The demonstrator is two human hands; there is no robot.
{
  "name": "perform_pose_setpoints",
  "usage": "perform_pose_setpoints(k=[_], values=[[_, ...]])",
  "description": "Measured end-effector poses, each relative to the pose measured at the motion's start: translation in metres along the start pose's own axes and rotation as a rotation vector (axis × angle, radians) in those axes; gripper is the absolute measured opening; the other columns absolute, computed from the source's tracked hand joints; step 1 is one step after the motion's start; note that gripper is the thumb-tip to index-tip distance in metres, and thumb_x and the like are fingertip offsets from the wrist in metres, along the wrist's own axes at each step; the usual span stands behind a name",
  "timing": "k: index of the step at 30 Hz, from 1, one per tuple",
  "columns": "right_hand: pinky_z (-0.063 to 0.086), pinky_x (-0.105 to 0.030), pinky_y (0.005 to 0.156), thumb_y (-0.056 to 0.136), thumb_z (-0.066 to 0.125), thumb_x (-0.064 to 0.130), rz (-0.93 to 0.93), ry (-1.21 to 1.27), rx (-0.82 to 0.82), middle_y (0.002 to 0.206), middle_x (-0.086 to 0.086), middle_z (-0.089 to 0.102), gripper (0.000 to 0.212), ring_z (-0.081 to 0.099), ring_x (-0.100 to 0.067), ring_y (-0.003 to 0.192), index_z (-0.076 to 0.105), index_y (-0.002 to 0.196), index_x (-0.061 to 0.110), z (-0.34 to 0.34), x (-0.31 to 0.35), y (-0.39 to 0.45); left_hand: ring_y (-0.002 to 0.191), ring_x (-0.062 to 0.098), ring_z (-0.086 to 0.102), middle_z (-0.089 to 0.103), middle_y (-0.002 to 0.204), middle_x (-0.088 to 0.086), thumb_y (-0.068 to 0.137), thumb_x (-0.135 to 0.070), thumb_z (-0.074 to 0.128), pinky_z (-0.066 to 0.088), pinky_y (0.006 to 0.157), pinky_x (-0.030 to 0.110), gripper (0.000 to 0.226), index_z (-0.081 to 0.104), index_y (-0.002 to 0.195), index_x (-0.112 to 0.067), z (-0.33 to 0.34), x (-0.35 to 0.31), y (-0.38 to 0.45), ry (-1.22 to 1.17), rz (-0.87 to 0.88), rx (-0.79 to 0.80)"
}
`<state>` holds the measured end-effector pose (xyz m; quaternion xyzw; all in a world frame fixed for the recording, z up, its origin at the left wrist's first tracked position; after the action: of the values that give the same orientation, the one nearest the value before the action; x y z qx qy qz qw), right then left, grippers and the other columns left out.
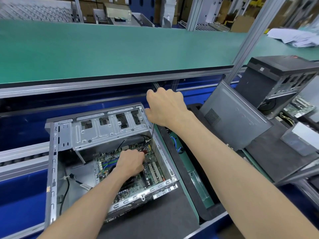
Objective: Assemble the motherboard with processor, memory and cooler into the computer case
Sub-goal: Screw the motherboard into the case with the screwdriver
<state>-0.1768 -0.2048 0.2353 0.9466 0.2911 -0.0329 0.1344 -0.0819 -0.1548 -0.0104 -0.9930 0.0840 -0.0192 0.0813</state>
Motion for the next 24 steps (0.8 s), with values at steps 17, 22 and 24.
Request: perform_pose_setpoints(k=[17,22,24], values=[[0.034,-0.035,0.061,0.070,0.058,0.013,-0.040,0.226,0.212,0.091,-0.003,0.052,0.015,0.052,-0.027,0.074,0.055,0.084,0.012,-0.0044,0.0007,0.0062,0.055,0.024,0.052,0.062,0.067,-0.003,0.076,-0.017,0.051,0.037,0.054,0.029,0.032,0.075,0.095,-0.026,-0.0014,0.0006,-0.0014,0.011,-0.006,0.015],[0.022,-0.029,0.052,0.081,0.057,0.012,0.009,0.184,0.137,0.076,-0.001,0.038,0.015,0.039,-0.021,0.062,0.044,0.076,0.014,0.0011,-0.0023,0.0071,0.053,0.023,0.050,0.057,0.064,-0.004,0.076,-0.016,0.051,0.036,0.053,0.028,0.034,0.076,0.097,-0.027,-0.0026,0.0000,-0.0025,0.012,-0.003,0.013],[0.018,-0.031,0.053,0.089,0.057,0.016,0.006,0.054,0.079,0.070,0.001,0.030,0.037,0.030,-0.019,0.055,0.027,0.067,0.018,0.0029,0.0005,0.0077,0.052,0.022,0.049,0.056,0.063,-0.004,0.076,-0.016,0.051,0.035,0.052,0.027,0.034,0.076,0.096,-0.027,-0.0027,-0.0005,-0.0025,0.014,-0.002,0.010]])
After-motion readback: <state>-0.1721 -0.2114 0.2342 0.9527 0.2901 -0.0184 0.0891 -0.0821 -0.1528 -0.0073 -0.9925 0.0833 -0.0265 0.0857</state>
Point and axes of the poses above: each hand's wrist, its own y-axis towards the middle knuckle, its own z-axis out of the palm, x = y × z, the point moved 3 cm from there along y, towards the middle knuckle
